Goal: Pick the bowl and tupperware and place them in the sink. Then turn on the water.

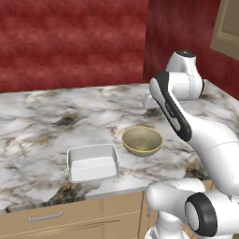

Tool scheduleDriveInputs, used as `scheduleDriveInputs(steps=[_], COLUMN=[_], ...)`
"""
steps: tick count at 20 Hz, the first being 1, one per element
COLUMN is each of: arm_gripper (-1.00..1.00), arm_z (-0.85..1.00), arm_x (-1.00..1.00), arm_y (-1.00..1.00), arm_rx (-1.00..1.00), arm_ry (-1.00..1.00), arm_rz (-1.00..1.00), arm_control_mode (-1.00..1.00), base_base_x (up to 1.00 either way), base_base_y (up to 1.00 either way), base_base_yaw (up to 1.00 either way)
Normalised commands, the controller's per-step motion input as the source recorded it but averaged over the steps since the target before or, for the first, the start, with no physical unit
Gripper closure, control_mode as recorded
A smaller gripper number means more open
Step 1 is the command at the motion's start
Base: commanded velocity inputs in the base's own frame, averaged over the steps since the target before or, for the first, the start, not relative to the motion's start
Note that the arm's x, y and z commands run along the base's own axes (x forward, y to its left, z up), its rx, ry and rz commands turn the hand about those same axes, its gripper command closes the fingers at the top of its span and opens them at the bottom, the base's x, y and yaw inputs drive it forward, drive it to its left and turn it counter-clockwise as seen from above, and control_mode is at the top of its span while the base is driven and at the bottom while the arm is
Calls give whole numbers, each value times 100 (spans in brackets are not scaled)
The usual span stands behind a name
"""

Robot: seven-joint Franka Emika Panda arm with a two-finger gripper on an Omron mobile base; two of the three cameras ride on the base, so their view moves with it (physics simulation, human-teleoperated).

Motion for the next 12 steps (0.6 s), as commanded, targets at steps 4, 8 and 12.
scheduleDriveInputs(steps=[4,8,12], arm_gripper=[-100,-100,-100], arm_z=[-3,0,-1], arm_x=[0,-3,-1], arm_y=[6,24,28], arm_rx=[0,0,0], arm_ry=[0,0,5], arm_rz=[0,0,0], arm_control_mode=[-100,-100,-100], base_base_x=[0,0,0], base_base_y=[0,0,0], base_base_yaw=[0,0,0])
